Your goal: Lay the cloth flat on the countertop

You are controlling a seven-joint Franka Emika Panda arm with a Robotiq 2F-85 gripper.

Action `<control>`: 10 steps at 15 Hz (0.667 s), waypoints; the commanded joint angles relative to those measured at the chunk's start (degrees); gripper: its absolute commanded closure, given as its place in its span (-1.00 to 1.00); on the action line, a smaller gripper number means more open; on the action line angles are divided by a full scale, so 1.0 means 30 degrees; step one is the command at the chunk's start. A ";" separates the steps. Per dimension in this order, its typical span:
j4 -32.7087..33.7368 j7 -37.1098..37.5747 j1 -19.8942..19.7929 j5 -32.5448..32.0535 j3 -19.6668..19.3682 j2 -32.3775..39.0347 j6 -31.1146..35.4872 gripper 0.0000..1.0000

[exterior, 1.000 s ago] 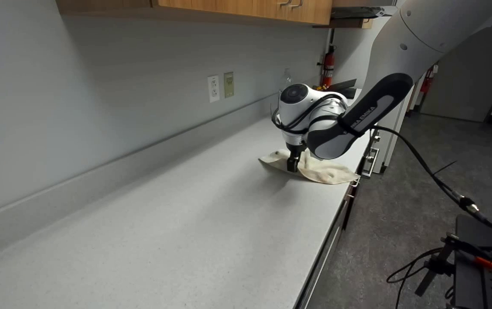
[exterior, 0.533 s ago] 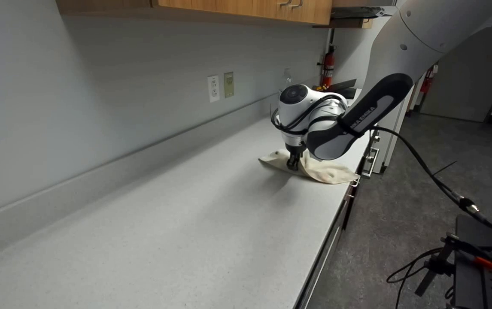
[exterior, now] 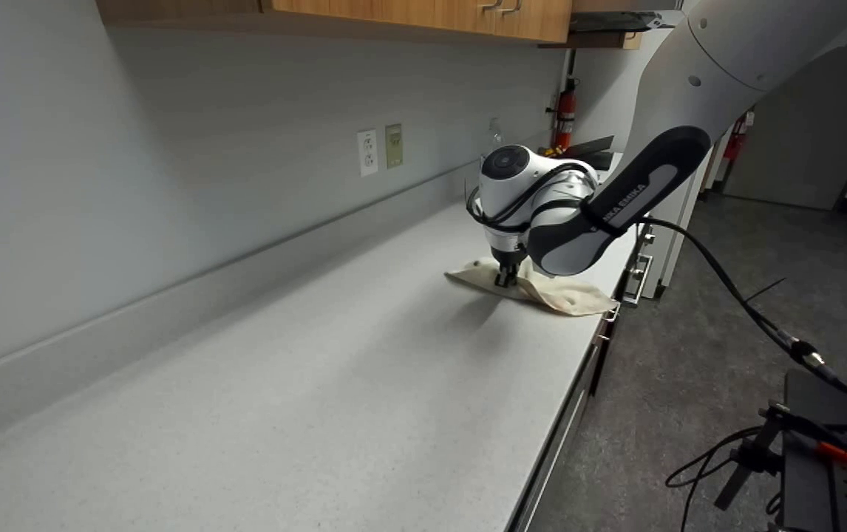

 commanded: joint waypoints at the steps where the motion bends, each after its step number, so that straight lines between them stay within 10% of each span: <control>1: 0.0263 -0.0166 -0.0371 -0.0505 0.0392 -0.0237 -0.0663 0.99; 2: 0.0261 -0.0135 -0.0365 -0.0485 0.0392 -0.0239 -0.0688 0.98; 3: 0.0287 -0.0022 -0.0260 -0.0592 0.0273 -0.0217 -0.0768 0.45; 10: 0.0306 -0.0623 -0.0608 -0.0101 0.0865 -0.0449 -0.2014 -0.43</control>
